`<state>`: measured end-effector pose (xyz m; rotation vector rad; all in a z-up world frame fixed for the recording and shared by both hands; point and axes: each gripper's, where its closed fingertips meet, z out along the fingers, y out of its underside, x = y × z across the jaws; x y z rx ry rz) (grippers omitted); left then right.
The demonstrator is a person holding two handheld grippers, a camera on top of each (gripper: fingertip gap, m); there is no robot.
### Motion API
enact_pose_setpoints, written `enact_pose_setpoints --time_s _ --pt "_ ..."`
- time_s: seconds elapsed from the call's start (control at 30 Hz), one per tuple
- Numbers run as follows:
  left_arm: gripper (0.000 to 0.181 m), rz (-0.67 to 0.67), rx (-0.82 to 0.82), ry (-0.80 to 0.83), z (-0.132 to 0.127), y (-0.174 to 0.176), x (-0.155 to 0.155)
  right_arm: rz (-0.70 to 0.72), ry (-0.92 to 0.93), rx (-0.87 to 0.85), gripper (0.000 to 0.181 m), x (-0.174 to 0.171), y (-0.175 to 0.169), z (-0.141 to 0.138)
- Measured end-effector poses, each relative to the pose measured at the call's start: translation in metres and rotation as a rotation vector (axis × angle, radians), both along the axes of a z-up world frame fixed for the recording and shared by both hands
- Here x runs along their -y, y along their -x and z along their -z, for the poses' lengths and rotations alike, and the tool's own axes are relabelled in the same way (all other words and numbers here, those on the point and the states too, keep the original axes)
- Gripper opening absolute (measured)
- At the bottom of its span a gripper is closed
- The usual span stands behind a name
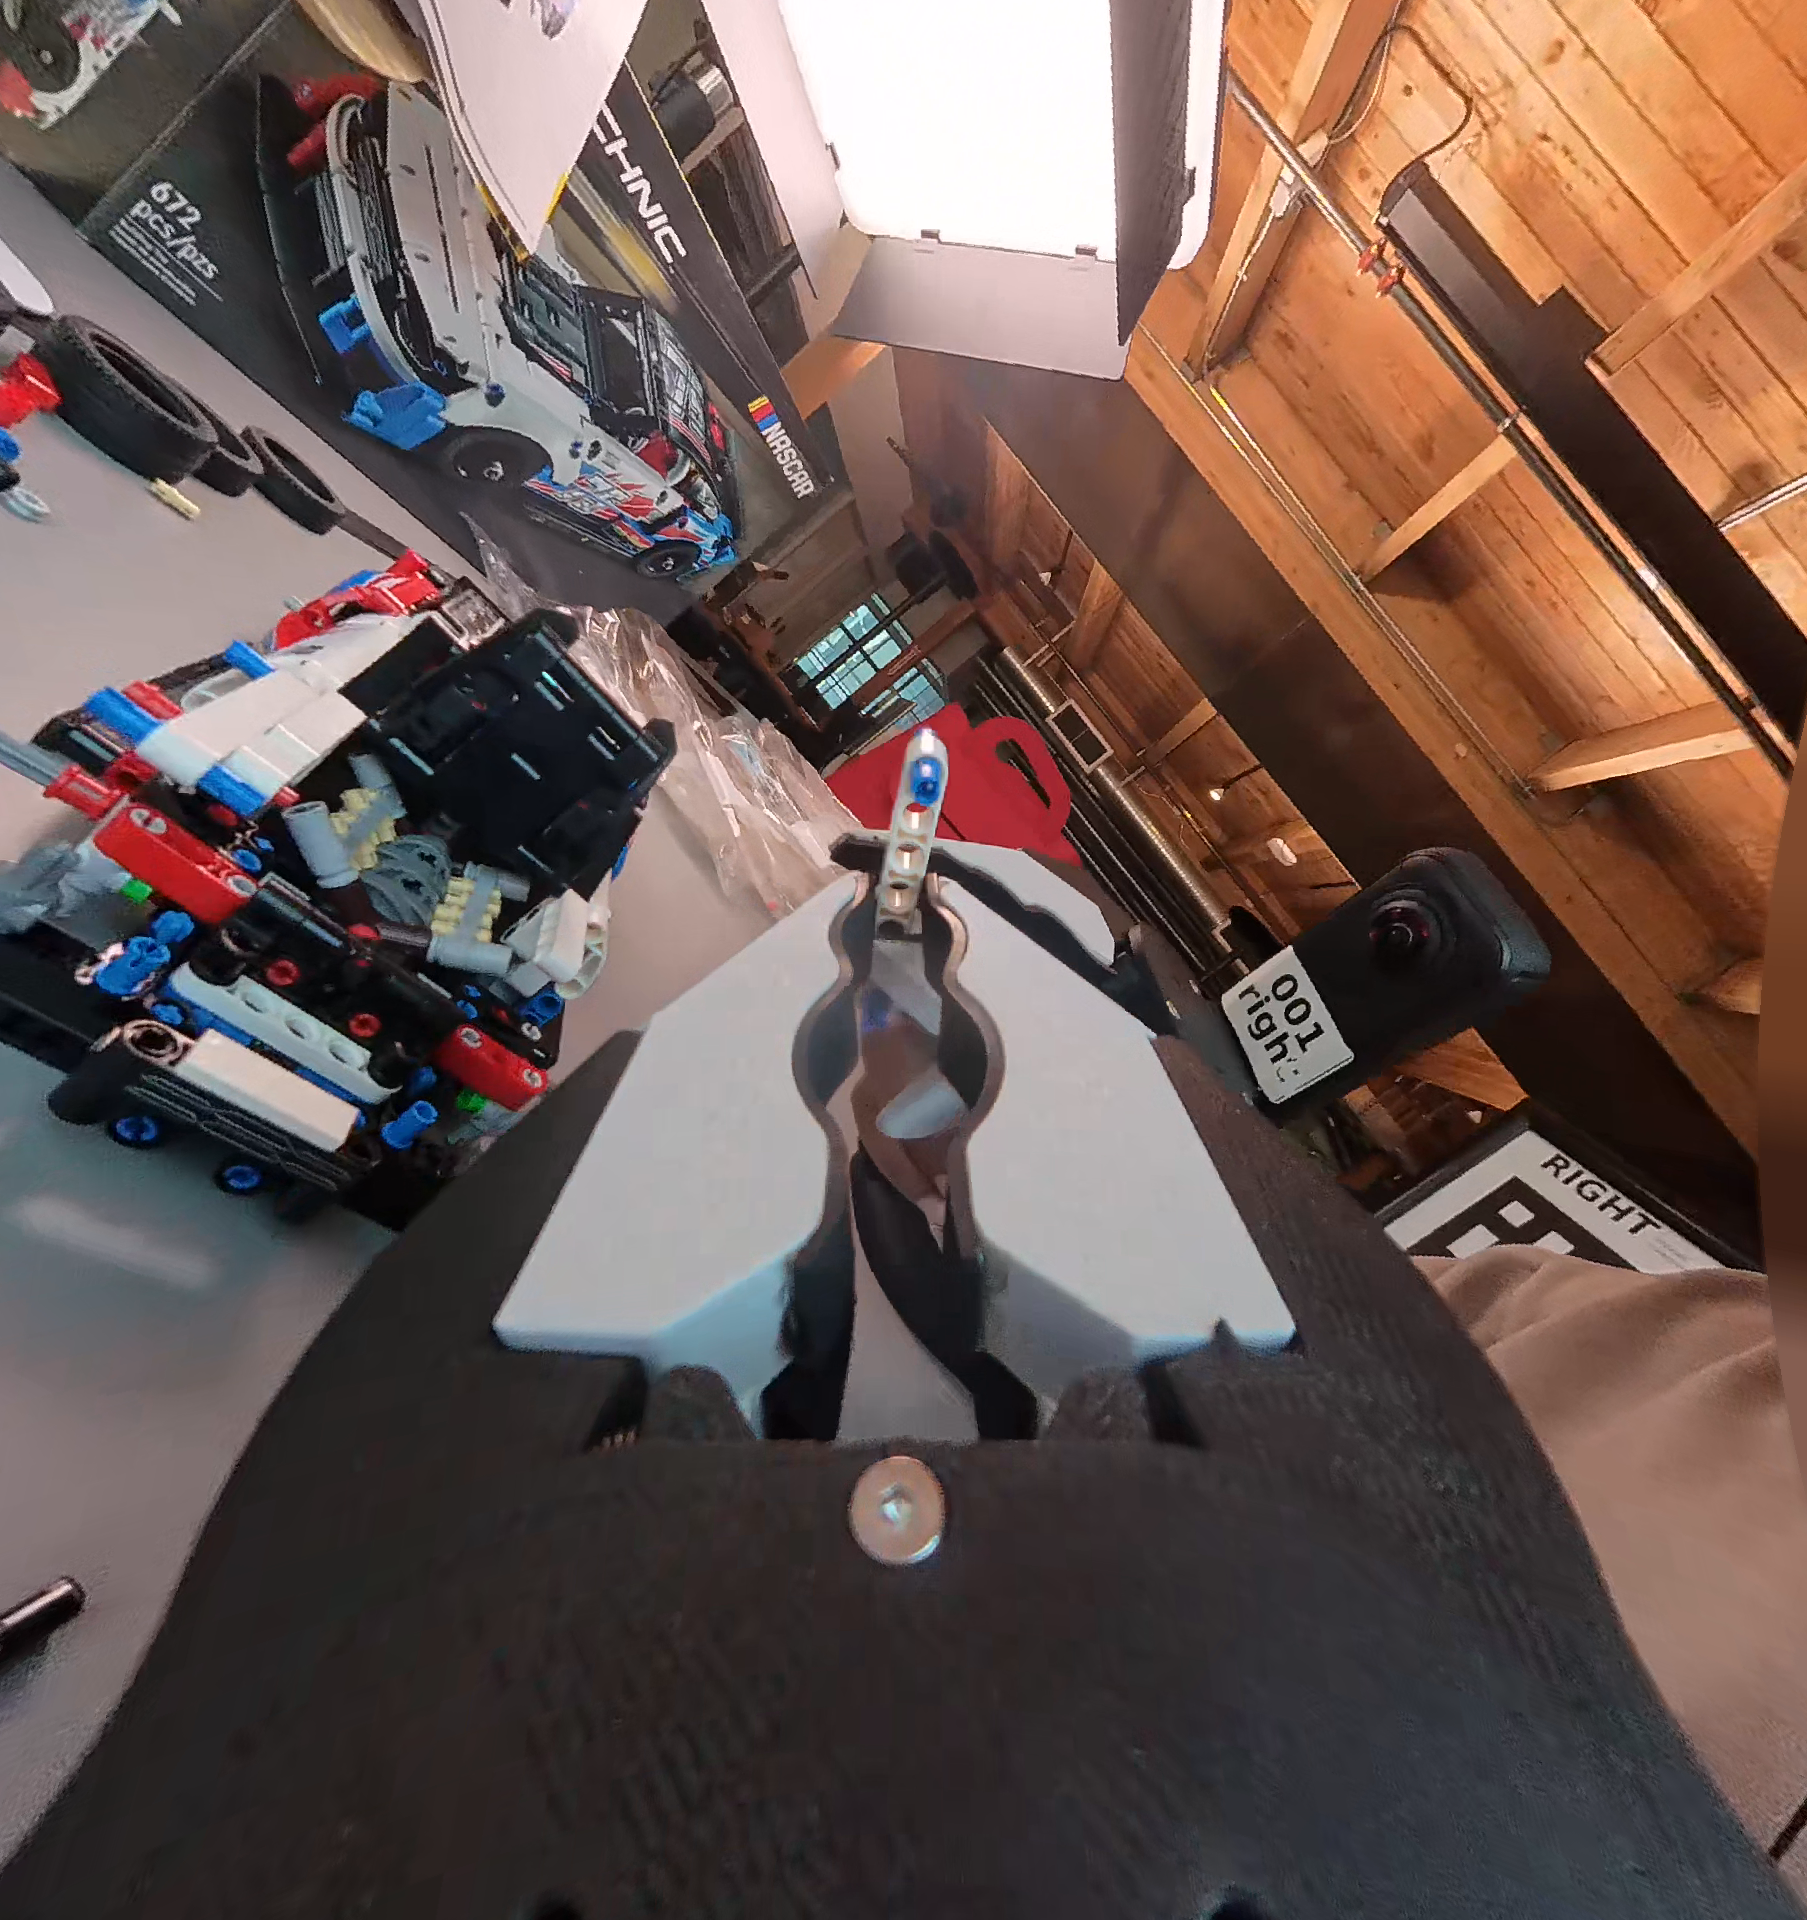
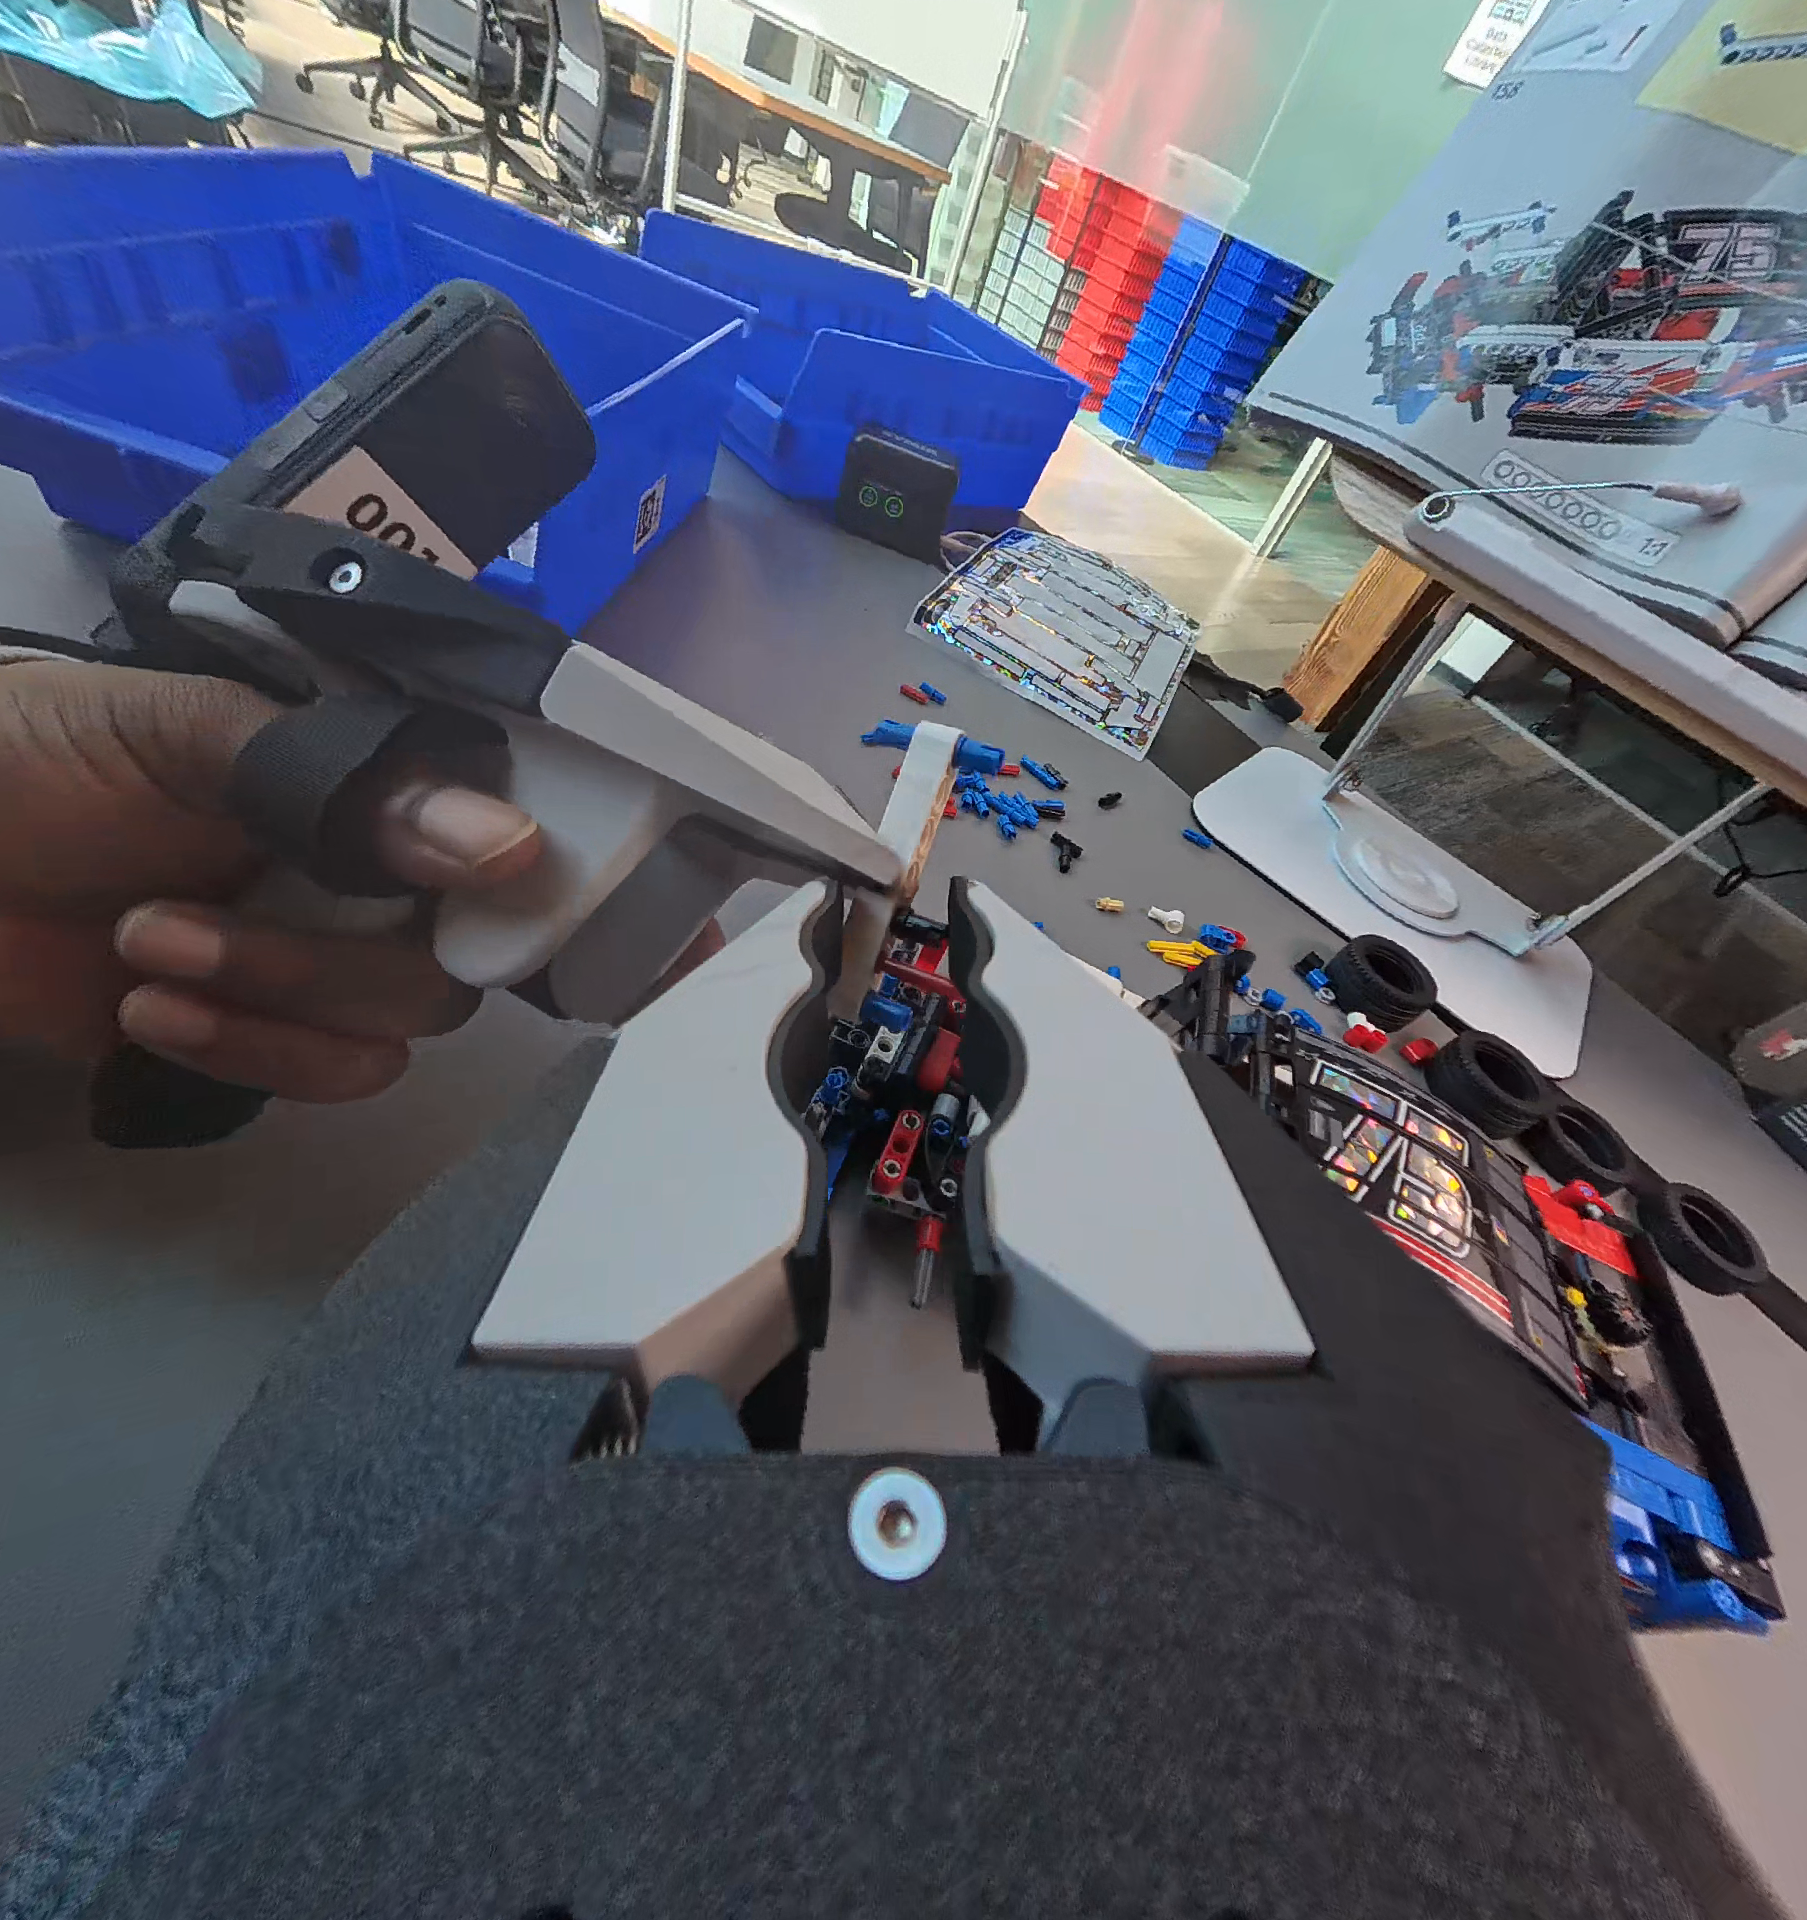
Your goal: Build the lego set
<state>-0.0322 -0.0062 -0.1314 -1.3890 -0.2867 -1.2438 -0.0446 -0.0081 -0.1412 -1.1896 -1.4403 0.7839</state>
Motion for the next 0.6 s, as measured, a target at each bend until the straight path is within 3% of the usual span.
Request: enact_pose_setpoints --time_s 0.13,0.33,0.6 --pt "0.02 0.058 -0.056 -0.003 -0.003 -0.003 0.004 -0.05 -0.106 0.023 0.017 0.001 -0.002 0.003" --pt "0.008 -0.004 -0.165 0.031 0.006 -0.002 0.002 -0.084 -0.214 0.05 0.016 0.006 0.0 0.008" --pt "0.008 -0.029 -0.023 0.081 0.014 0.002 -0.003 -0.075 -0.147 0.038 0.015 0.003 0.003 0.016"
